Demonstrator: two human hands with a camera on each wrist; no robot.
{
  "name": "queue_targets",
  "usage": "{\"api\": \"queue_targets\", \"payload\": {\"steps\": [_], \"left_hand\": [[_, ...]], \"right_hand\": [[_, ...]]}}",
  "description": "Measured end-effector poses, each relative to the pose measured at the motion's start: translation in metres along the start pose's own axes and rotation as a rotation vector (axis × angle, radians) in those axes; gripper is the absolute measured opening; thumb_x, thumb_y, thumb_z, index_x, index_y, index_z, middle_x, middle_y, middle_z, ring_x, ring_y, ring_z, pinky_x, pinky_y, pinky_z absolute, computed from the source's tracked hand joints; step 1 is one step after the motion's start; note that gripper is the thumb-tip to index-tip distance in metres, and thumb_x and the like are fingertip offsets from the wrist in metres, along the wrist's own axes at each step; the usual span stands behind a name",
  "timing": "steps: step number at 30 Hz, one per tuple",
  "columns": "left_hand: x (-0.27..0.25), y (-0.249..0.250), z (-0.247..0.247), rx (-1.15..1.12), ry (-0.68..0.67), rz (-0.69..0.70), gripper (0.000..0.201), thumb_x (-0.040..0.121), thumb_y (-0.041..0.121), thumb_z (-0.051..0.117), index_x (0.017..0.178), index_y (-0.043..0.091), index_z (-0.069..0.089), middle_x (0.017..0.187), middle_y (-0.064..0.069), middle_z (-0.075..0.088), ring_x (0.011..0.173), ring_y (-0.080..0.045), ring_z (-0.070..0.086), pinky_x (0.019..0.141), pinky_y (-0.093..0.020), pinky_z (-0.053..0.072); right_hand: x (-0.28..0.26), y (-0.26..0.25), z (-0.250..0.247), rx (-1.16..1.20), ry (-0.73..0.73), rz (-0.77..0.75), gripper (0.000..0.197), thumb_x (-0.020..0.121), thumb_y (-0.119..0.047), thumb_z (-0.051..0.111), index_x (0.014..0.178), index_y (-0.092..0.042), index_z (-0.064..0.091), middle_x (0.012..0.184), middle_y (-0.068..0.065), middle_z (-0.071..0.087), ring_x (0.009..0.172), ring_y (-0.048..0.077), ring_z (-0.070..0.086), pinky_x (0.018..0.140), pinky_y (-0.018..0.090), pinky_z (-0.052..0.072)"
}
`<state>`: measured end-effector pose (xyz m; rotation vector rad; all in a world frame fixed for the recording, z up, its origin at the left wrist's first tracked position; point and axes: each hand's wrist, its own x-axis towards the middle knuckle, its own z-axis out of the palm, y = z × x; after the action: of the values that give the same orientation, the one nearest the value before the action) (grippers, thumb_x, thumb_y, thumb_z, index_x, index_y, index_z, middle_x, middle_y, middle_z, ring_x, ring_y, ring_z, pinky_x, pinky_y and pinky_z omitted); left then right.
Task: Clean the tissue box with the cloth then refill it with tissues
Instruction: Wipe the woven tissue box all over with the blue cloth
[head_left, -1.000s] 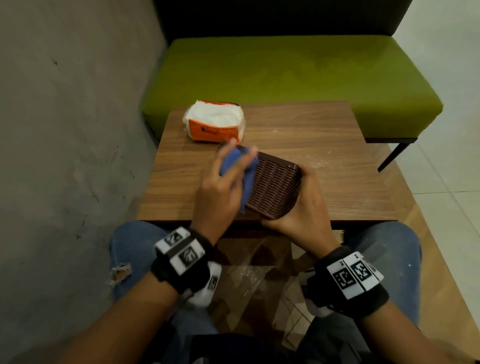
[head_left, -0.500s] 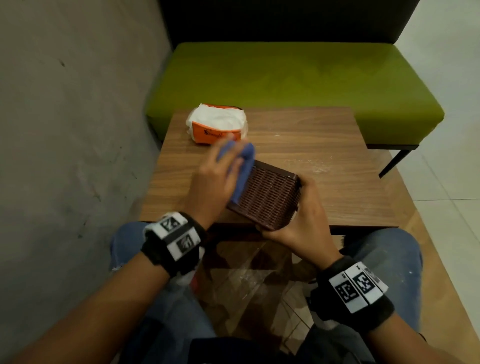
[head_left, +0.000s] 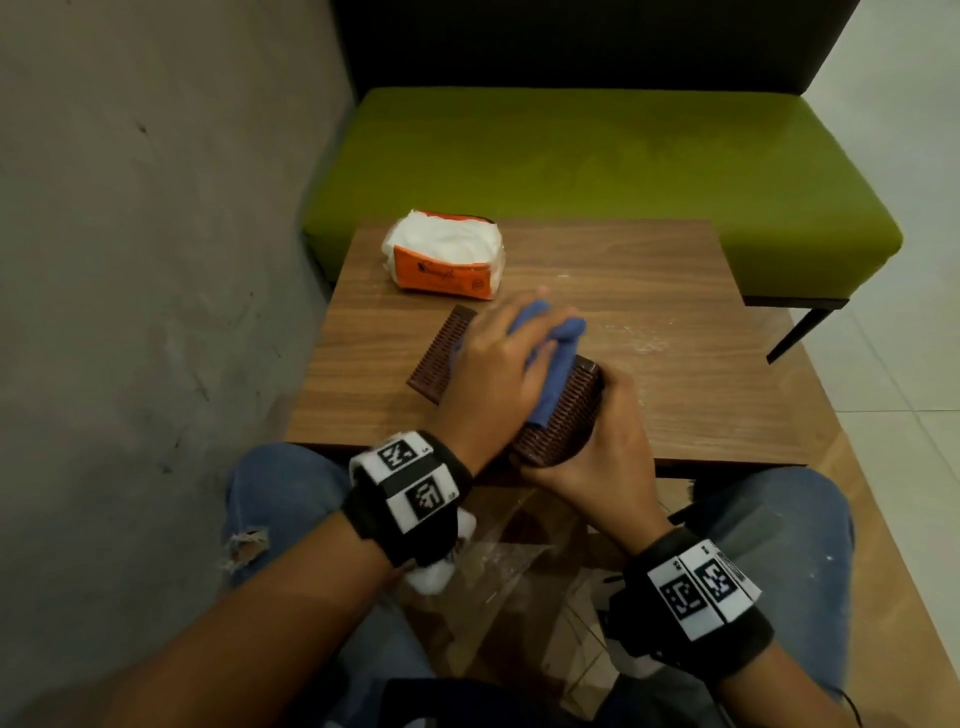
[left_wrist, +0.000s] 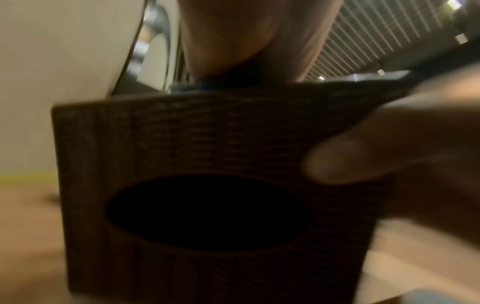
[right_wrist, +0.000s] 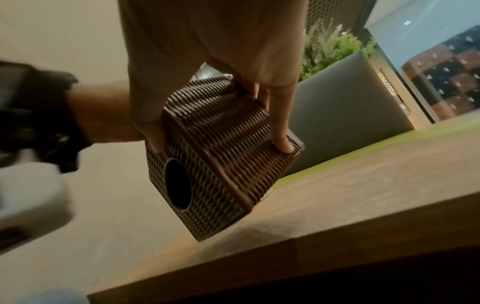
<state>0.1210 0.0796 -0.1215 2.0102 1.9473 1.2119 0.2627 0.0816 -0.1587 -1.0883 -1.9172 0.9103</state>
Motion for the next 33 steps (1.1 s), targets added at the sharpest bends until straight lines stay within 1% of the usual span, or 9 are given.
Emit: {"api": "queue_targets", "payload": {"steps": [4,6,13,17,19,21,24,29,33], "left_hand": [[-0.029,0.009,-0.006,-0.068,-0.184,0.345,0.034,0.091,0.008,0.055,0.125,0.012,0.06,0.137,-0.014,0.051,0.125,-0.023,0.05,0.109,-0.041,0.035],[-0.029,-0.004,-0.01,-0.028,-0.18,0.369,0.035,0.092,0.009,0.053,0.126,0.011,0.059,0.138,-0.015,0.05,0.125,-0.023,0.049,0.11,-0.04,0.034],[-0.007,-0.085,-0.035,-0.134,0.166,-0.406,0.029,0.091,0.006,0.054,0.119,0.01,0.063,0.123,-0.01,0.062,0.115,-0.02,0.056,0.094,-0.022,0.043],[-0.029,-0.1,-0.059,-0.504,0.063,-0.688,0.035,0.088,0.008,0.054,0.074,0.032,0.074,0.08,0.015,0.072,0.09,-0.019,0.062,0.082,-0.027,0.045],[-0.035,-0.101,-0.074,-0.534,-0.179,-0.602,0.019,0.078,0.04,0.066,0.097,0.039,0.071,0.096,0.015,0.072,0.103,-0.016,0.062,0.09,-0.026,0.046],[-0.034,-0.098,-0.086,-0.388,-0.456,-0.485,0.092,0.056,0.063,0.076,0.137,0.046,0.035,0.126,0.013,0.058,0.123,0.001,0.048,0.102,-0.022,0.038],[-0.015,-0.079,-0.089,-0.238,-0.643,-0.283,0.132,0.051,0.05,0.086,0.144,0.049,-0.008,0.15,0.017,0.025,0.137,0.011,0.02,0.109,-0.013,0.023],[0.004,-0.065,-0.087,-0.231,-0.656,-0.071,0.11,0.057,0.032,0.089,0.143,0.026,0.02,0.135,0.031,0.031,0.122,0.022,0.031,0.097,0.001,0.023],[0.006,-0.054,-0.085,-0.107,-0.558,-0.045,0.107,0.056,0.019,0.09,0.14,0.018,0.023,0.126,0.011,0.043,0.1,0.021,0.043,0.086,0.002,0.03]], "right_hand": [[-0.001,0.009,-0.003,0.128,0.011,-0.017,0.074,0.066,-0.054,0.077,0.126,-0.048,0.034,0.127,0.005,0.052,0.115,0.018,0.056,0.093,0.042,0.051],[-0.004,0.01,-0.004,0.087,-0.012,0.012,0.085,0.06,-0.061,0.076,0.13,-0.035,0.035,0.129,0.004,0.05,0.118,0.017,0.054,0.096,0.043,0.05],[-0.009,0.002,-0.017,0.016,-0.034,-0.007,0.1,0.049,-0.054,0.081,0.131,-0.03,0.029,0.125,-0.019,0.04,0.118,0.0,0.045,0.093,0.027,0.049],[0.002,0.006,-0.03,0.179,-0.042,0.072,0.105,0.053,-0.03,0.092,0.135,-0.026,0.026,0.132,-0.022,0.036,0.12,-0.019,0.037,0.092,0.007,0.044],[0.009,0.01,-0.038,0.212,-0.092,0.092,0.11,0.053,-0.031,0.093,0.139,-0.021,0.024,0.137,-0.01,0.038,0.124,-0.014,0.038,0.096,0.011,0.044],[0.014,0.015,-0.044,0.232,-0.16,0.078,0.109,0.053,-0.039,0.086,0.139,-0.021,0.022,0.136,-0.008,0.041,0.127,-0.003,0.042,0.1,0.024,0.046],[0.015,0.014,-0.048,0.274,-0.299,0.062,0.097,0.053,-0.036,0.082,0.131,-0.039,0.025,0.128,-0.016,0.046,0.122,0.005,0.05,0.099,0.027,0.048],[0.017,0.024,-0.053,0.297,-0.349,0.067,0.105,0.057,-0.029,0.084,0.14,-0.03,0.021,0.134,-0.007,0.047,0.126,0.008,0.049,0.101,0.022,0.045],[0.019,0.025,-0.046,0.068,-0.317,0.003,0.126,0.058,-0.052,0.079,0.151,-0.027,-0.002,0.15,-0.023,0.017,0.138,-0.011,0.022,0.112,0.013,0.027]]}}
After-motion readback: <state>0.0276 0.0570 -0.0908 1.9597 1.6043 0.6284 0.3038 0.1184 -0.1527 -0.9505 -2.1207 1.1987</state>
